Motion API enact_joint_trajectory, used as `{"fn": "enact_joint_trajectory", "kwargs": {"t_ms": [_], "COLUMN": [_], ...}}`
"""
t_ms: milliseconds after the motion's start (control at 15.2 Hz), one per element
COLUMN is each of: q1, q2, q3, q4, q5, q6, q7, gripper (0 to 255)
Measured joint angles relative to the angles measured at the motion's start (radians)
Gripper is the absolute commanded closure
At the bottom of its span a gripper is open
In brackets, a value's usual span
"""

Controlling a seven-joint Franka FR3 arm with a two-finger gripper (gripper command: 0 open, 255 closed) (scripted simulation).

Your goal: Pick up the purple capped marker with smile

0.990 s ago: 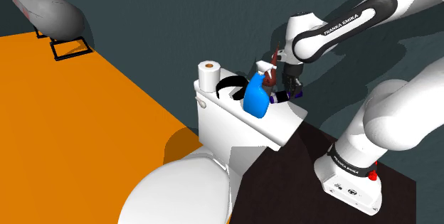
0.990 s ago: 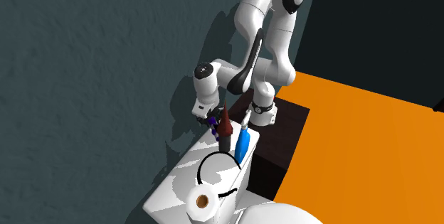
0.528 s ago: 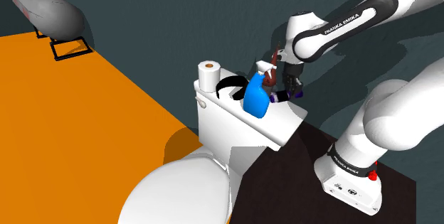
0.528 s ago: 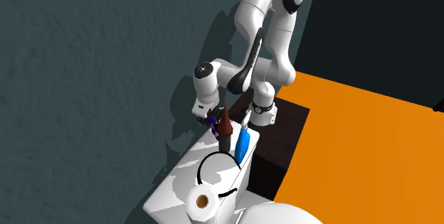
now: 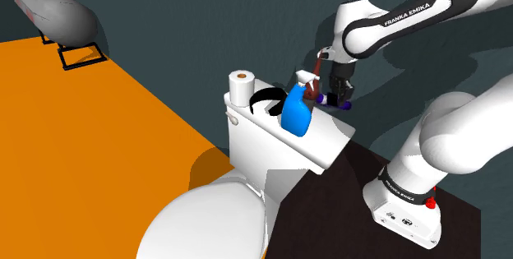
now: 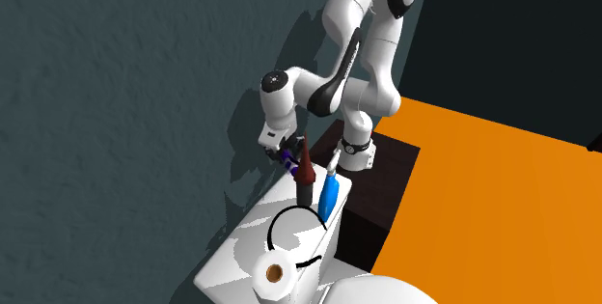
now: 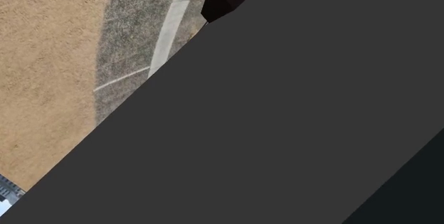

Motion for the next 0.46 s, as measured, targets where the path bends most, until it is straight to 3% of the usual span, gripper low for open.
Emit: {"fn": "enact_joint_trajectory", "kwargs": {"t_ms": [462], "q1": [-0.002], "q2": [-0.061], "q3": [0.022], "q4": [0.05], "q5": [0.012], "q6": [-0.111], "q7": [-0.007], "gripper": [255]}}
